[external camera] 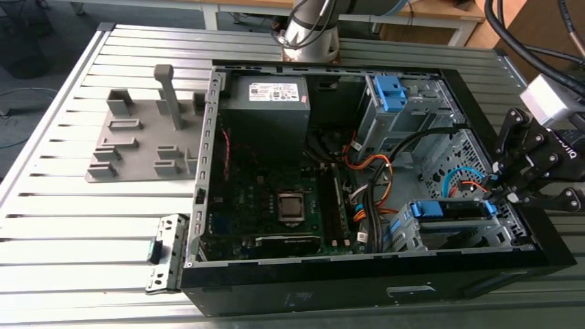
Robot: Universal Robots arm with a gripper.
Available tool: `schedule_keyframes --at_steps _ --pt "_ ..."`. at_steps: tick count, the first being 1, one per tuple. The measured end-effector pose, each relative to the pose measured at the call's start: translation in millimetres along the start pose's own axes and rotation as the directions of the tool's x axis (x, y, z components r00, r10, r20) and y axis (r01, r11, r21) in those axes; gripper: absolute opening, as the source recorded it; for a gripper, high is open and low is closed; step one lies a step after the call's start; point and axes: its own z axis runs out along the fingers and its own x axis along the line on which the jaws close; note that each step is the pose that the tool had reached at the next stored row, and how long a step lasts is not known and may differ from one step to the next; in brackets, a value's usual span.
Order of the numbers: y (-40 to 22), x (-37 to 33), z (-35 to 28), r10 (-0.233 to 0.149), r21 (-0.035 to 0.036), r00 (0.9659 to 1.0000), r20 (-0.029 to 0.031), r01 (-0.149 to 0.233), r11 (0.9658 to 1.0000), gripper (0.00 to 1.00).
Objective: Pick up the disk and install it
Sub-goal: 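Insert the first disk wire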
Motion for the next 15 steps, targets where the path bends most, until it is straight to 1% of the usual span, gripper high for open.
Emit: schedule_keyframes --at_steps 5,7,15 --pt "0.0 0.0 0.0 0.0 0.0 1.0 -0.0001 0.0 1.0 0.3" --pt "0.0 0.0 -0.1 0.0 0.0 1.0 -0.0005 0.0 1.0 0.17" --pt "0.0 0.0 0.1 0.0 0.0 1.0 -0.0001 0.0 1.0 0.17"
